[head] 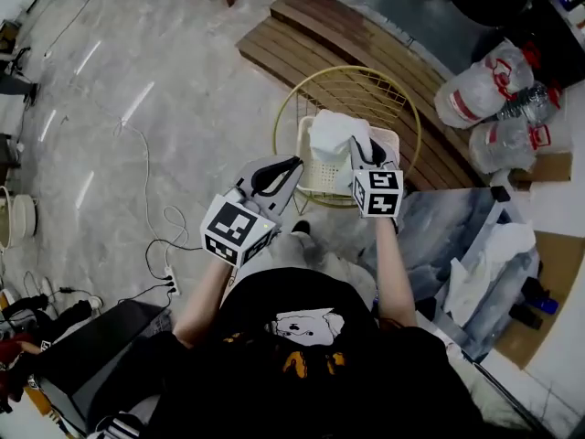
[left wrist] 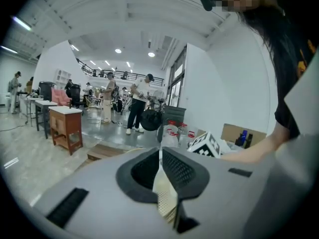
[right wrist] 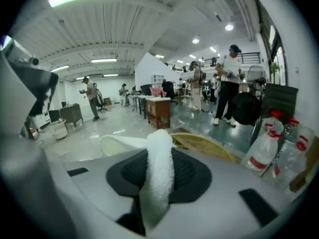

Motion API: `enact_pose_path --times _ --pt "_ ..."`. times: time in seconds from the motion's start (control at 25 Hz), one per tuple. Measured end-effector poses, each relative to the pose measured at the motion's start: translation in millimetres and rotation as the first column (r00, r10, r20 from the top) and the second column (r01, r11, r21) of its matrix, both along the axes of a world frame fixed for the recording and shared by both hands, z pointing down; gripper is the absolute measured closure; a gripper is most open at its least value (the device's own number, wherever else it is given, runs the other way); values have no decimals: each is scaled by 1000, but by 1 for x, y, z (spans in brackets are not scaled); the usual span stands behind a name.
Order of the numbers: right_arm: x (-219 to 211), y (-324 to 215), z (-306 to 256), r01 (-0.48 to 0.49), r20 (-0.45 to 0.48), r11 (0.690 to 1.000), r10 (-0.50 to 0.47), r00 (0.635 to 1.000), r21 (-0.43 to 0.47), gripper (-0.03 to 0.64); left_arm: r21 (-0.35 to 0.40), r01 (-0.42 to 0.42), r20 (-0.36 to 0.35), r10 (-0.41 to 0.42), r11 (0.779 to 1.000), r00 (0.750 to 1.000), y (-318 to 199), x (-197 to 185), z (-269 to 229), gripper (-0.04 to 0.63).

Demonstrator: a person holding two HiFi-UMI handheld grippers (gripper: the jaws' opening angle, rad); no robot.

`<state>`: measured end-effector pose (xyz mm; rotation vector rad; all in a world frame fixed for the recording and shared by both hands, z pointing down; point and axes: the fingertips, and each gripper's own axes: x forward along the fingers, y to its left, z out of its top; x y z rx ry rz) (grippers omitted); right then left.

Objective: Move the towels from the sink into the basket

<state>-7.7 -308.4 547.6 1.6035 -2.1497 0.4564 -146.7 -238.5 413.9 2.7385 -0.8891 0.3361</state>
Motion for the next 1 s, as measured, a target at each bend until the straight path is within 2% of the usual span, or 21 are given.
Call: enact_pose_path --times 0.08,0.16,0.32,0.44,0.52,0.56,0.64,0.72,0.84,0.92,1.0 --pt "-18 -1 53 39 -24 993 -42 999 -109 528 -6 31 10 -30 1000 999 -6 -14 5 572" --pt "-35 8 107 77 -31 969 -87 996 -235 526 -11 59 24 -58 998 998 -9 -26 8 572" --pt "-67 42 194 147 -4 879 -167 986 -454 517 -32 118 46 -117 992 992 -14 -49 17 572" --pt "-78 62 223 170 9 828 -195 981 -534 506 -46 133 54 -130 990 990 -15 -56 20 572" --pt "-78 69 227 173 31 810 -189 982 -560 480 -52 127 60 -124 990 990 -14 -55 22 572" --pt "-79 71 225 183 52 807 -186 981 -562 445 -56 122 63 -119 991 991 -14 -54 24 572" --pt "-81 72 212 204 99 820 -180 979 -535 353 -59 100 61 -96 993 994 -14 -47 25 572" --pt "-78 69 186 201 133 861 -156 979 -467 345 -55 61 51 -58 997 997 -14 -35 23 572" --pt "-52 68 128 142 174 931 -87 981 -336 347 -45 -22 34 24 999 999 -12 -7 15 572" --pt "-26 75 83 86 194 964 -36 980 -254 350 -34 -89 20 90 995 996 -7 17 6 572" --pt "7 91 42 15 204 983 23 979 -184 350 -21 -163 2 163 986 987 3 45 -2 572"
